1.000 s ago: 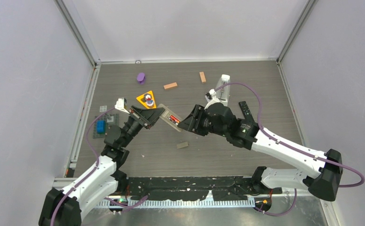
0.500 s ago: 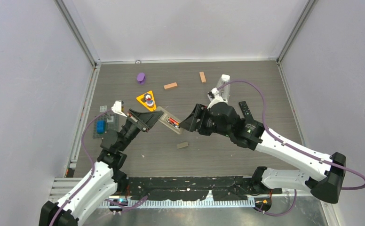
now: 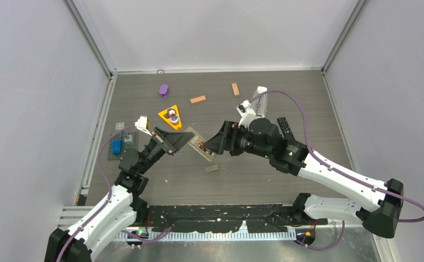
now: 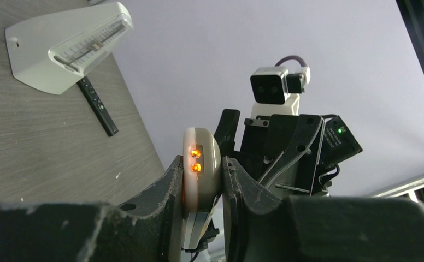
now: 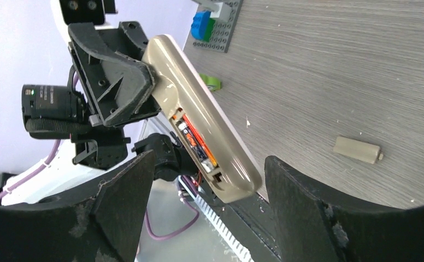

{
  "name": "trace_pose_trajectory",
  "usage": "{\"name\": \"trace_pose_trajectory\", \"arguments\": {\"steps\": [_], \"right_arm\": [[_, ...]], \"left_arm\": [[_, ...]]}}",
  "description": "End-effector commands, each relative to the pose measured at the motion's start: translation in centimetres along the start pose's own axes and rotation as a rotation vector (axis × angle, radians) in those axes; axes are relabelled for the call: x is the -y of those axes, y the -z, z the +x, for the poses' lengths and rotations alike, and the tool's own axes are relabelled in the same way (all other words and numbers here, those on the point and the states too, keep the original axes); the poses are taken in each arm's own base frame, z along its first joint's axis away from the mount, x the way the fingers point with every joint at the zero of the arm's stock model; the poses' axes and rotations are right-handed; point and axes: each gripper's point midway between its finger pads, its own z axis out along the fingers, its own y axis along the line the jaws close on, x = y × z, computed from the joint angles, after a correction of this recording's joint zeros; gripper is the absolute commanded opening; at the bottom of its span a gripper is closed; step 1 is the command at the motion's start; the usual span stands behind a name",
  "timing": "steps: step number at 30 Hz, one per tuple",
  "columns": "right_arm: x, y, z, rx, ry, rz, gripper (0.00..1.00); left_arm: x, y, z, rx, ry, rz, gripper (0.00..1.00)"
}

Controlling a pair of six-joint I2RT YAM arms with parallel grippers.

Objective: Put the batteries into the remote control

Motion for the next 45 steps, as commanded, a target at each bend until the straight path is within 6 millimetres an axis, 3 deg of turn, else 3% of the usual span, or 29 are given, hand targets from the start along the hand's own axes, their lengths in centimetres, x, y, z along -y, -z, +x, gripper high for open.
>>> {"name": "trace_pose_trajectory", "arguments": {"steps": [1, 6, 14, 16, 21, 24, 26, 32, 34, 41, 45], "right_arm": [[-1.4, -0.9, 0.8, -0.052, 0.09, -0.097, 0.79], [-0.6, -1.7, 1.9, -0.118, 0.148, -0.072, 0.73], [0.2, -2.9, 2.6, -0.15, 0.139, -0.04, 0.49], [0.1, -3.0, 2.6, -0.154, 0.134, -0.047, 0.47], [-0.1, -2.6, 2.4, -0.136, 0.132, -0.054, 0.66], [0.6, -2.2, 2.0, -0.103, 0.139, -0.025, 0.81], [1.3, -1.8, 2.0, -0.091, 0.154, -0.005, 0.85], [5.7, -1.6, 3.4, -0.134, 0.297, 0.117, 0.86], [7.6, -1.9, 4.3, -0.196, 0.455, 0.135, 0.86], [12.9, -5.1, 8.1, -0.506, 0.904, 0.093, 0.8], [14.6, -6.9, 8.1, -0.606, 1.1, 0.072, 0.79]], "left_arm": [[3.8, -0.1, 0.3, -0.051, -0.084, 0.135, 0.0], [3.3, -0.1, 0.6, -0.066, -0.103, 0.116, 0.0], [3.6, 0.1, 0.7, -0.072, -0.108, 0.127, 0.0], [3.4, 0.1, 0.8, -0.073, -0.106, 0.124, 0.0], [2.2, 0.2, 0.4, -0.041, -0.098, 0.077, 0.0], [0.0, 0.5, -0.1, -0.006, -0.085, -0.025, 0.0], [-1.9, 1.0, -0.6, 0.023, -0.08, -0.113, 0.0], [-6.9, 3.8, -1.7, 0.105, -0.083, -0.362, 0.0], [-7.9, 4.5, -2.1, 0.132, -0.106, -0.406, 0.0], [-8.8, 5.8, -2.5, 0.145, -0.169, -0.477, 0.0], [-8.8, 6.9, -3.4, 0.179, -0.22, -0.543, 0.0]]}}
